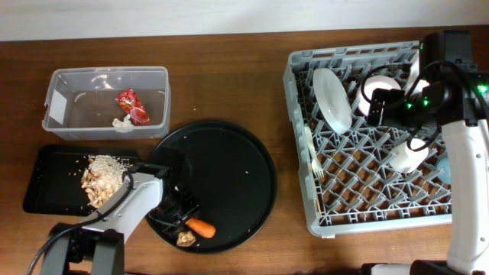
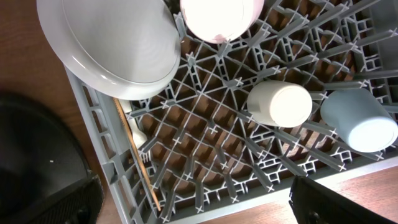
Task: Sort waste into correct bins and load items into the dishwasher rack
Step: 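Grasp the carrot with the left gripper and move it to the black tray, then release the carrot on the black tray and return the left gripper, then grasp the small food scrap with the left gripper and drop it on the black tray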
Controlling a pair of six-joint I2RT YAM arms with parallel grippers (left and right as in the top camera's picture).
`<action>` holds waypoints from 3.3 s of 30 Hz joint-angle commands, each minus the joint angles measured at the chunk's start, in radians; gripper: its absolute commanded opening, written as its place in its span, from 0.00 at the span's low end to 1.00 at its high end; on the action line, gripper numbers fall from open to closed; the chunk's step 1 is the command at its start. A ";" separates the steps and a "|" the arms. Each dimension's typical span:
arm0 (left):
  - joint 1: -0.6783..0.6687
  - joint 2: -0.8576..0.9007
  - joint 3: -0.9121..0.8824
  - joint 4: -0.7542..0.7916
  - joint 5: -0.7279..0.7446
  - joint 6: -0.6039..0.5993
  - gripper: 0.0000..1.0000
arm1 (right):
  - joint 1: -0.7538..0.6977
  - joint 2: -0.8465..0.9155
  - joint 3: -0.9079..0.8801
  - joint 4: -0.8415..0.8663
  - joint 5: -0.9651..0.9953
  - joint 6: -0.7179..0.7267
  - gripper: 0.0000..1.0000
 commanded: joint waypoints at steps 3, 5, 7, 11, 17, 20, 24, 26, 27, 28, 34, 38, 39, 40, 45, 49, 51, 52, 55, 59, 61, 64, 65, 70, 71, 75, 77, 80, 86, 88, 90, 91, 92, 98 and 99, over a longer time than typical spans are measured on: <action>-0.003 0.020 -0.001 0.084 -0.016 0.052 0.30 | -0.007 0.007 0.001 -0.002 -0.006 0.000 0.99; -0.003 0.020 0.034 0.084 -0.023 0.102 0.19 | -0.007 0.007 0.001 -0.003 -0.006 0.000 0.99; -0.003 0.020 0.076 0.081 -0.023 0.142 0.09 | -0.007 0.007 0.001 -0.006 -0.006 0.000 0.99; 0.024 0.020 0.170 0.040 -0.035 0.189 0.01 | -0.007 0.007 0.001 -0.009 -0.005 0.000 0.99; 0.209 -0.007 0.364 -0.103 -0.067 0.308 0.01 | -0.007 0.007 0.001 -0.009 -0.005 0.000 0.99; 0.341 -0.019 0.437 -0.143 -0.112 0.333 0.01 | -0.007 0.007 0.001 -0.009 -0.005 0.000 0.99; 0.536 -0.019 0.452 -0.136 -0.220 0.333 0.00 | -0.007 0.007 0.001 -0.009 -0.005 0.000 0.99; 0.623 -0.018 0.452 -0.126 -0.270 0.332 0.01 | -0.007 0.007 0.001 -0.009 -0.005 0.000 0.99; 0.657 -0.018 0.448 -0.115 -0.277 0.328 0.01 | -0.007 0.007 0.001 -0.009 -0.005 0.000 0.99; 0.683 -0.018 0.441 -0.101 -0.285 0.323 0.00 | -0.007 0.007 0.001 -0.009 -0.005 0.000 0.99; 0.758 0.008 0.391 -0.023 -0.296 0.309 0.01 | -0.007 0.007 0.001 -0.009 -0.005 0.000 0.99; 0.770 0.065 0.356 0.015 -0.330 0.309 0.00 | -0.007 0.007 0.001 -0.009 -0.005 0.000 0.99; 0.770 0.080 0.355 0.014 -0.330 0.309 0.00 | -0.007 0.007 0.001 -0.009 -0.005 0.000 0.99; 0.770 0.103 0.355 0.014 -0.330 0.309 0.01 | -0.007 0.007 0.001 -0.009 -0.005 0.000 0.99; 0.770 0.175 0.355 0.013 -0.330 0.309 0.02 | -0.007 0.007 0.001 -0.009 -0.005 0.000 0.99; 0.770 0.185 0.355 0.011 -0.325 0.309 0.28 | -0.007 0.007 0.001 -0.009 -0.005 0.000 0.99; 0.770 0.185 0.355 0.011 -0.304 0.309 0.53 | -0.007 0.007 0.001 -0.009 -0.005 0.000 0.99; 0.770 0.185 0.355 0.011 -0.288 0.310 0.53 | -0.007 0.007 0.001 -0.009 -0.005 0.000 0.99; 0.770 0.185 0.375 -0.014 -0.275 0.310 0.53 | -0.007 0.007 0.001 -0.009 -0.005 0.000 0.99; 0.765 0.157 0.483 -0.134 -0.220 0.311 0.53 | -0.007 0.007 0.001 -0.008 -0.005 0.000 0.99; 0.747 0.127 0.526 -0.179 -0.219 0.311 0.54 | -0.007 0.007 0.001 -0.007 -0.005 0.000 0.99; 0.659 0.054 0.545 -0.211 -0.156 0.347 0.55 | -0.007 0.007 0.001 -0.005 -0.005 0.000 0.99; 0.636 0.045 0.545 -0.221 -0.146 0.348 0.55 | -0.007 0.007 0.001 -0.005 -0.005 0.000 0.99; 0.391 0.040 0.517 -0.294 -0.144 0.347 0.62 | -0.007 0.007 0.001 -0.005 -0.005 0.000 0.99; 0.336 0.041 0.500 -0.294 -0.144 0.342 0.63 | -0.007 0.007 0.001 -0.005 -0.005 0.000 0.99; 0.174 0.041 0.412 -0.282 -0.144 0.245 0.70 | -0.007 0.007 0.001 -0.005 -0.005 0.000 0.99; 0.108 0.041 0.356 -0.264 -0.144 0.224 0.71 | -0.007 0.007 0.001 -0.005 -0.005 0.000 0.98; 0.028 0.041 0.264 -0.230 -0.134 0.211 0.71 | -0.007 0.007 0.001 -0.005 -0.005 0.000 0.99; -0.026 0.041 0.130 -0.124 -0.133 0.188 0.72 | -0.007 0.007 0.001 -0.006 -0.005 0.000 0.99; -0.026 0.041 0.097 -0.088 -0.134 0.188 0.72 | -0.007 0.007 0.001 -0.006 -0.005 0.000 0.99; -0.026 0.041 0.067 -0.057 -0.134 0.188 0.72 | -0.007 0.007 0.001 -0.007 -0.005 0.000 0.99; -0.026 0.041 0.055 -0.048 -0.134 0.188 0.71 | -0.007 0.007 0.001 -0.008 -0.005 0.000 0.98; -0.026 0.041 0.045 -0.045 -0.134 0.188 0.71 | -0.007 0.007 0.001 -0.009 -0.005 0.000 0.99; -0.026 0.041 0.038 -0.033 -0.134 0.188 0.63 | -0.007 0.007 0.001 -0.009 -0.005 0.000 0.99; -0.026 0.041 0.038 -0.014 -0.134 0.188 0.60 | -0.007 0.007 0.001 -0.009 -0.005 0.000 0.99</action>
